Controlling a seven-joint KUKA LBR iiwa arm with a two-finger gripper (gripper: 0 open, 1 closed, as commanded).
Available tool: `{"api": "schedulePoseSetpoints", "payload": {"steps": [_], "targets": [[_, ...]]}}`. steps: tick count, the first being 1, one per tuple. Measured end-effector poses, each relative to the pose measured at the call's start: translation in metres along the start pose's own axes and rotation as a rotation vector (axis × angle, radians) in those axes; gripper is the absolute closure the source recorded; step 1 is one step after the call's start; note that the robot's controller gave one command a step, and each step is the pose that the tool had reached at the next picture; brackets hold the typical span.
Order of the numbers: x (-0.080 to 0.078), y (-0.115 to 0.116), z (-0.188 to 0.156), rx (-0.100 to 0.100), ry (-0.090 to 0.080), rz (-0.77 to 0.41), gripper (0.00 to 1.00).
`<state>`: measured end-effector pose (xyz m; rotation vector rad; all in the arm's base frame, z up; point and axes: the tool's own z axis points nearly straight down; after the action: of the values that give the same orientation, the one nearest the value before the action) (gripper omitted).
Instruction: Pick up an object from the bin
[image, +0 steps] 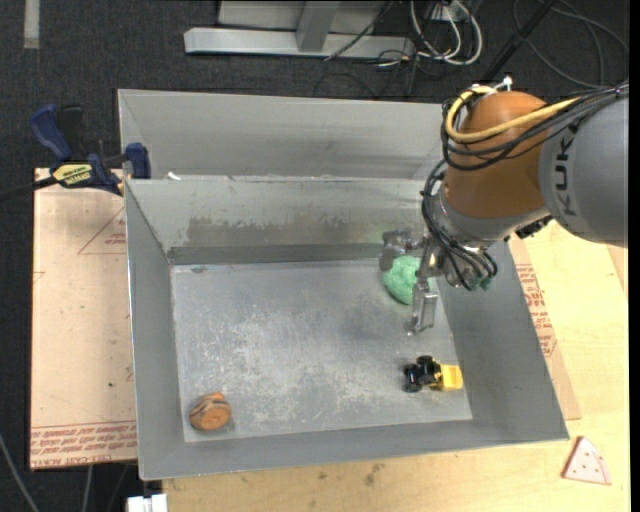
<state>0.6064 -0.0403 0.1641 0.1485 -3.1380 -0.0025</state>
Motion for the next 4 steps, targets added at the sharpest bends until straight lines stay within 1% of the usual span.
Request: {"api": "schedulePoseSetpoints", "payload": {"steps": [1, 2, 3, 4], "targets": [[-0.014, -0.027, 0.001, 0.002, -0.004, 0.012, 0.00], [-0.021, -0.052, 0.022, 0.001, -0.006, -0.007, 0.00], [-0.011, -0.091, 0.074, 0.002, -0.007, -0.003, 0.00], [-0.027, -0.102, 0.084, 0.000, 0.001, 0.125, 0.00]]}}
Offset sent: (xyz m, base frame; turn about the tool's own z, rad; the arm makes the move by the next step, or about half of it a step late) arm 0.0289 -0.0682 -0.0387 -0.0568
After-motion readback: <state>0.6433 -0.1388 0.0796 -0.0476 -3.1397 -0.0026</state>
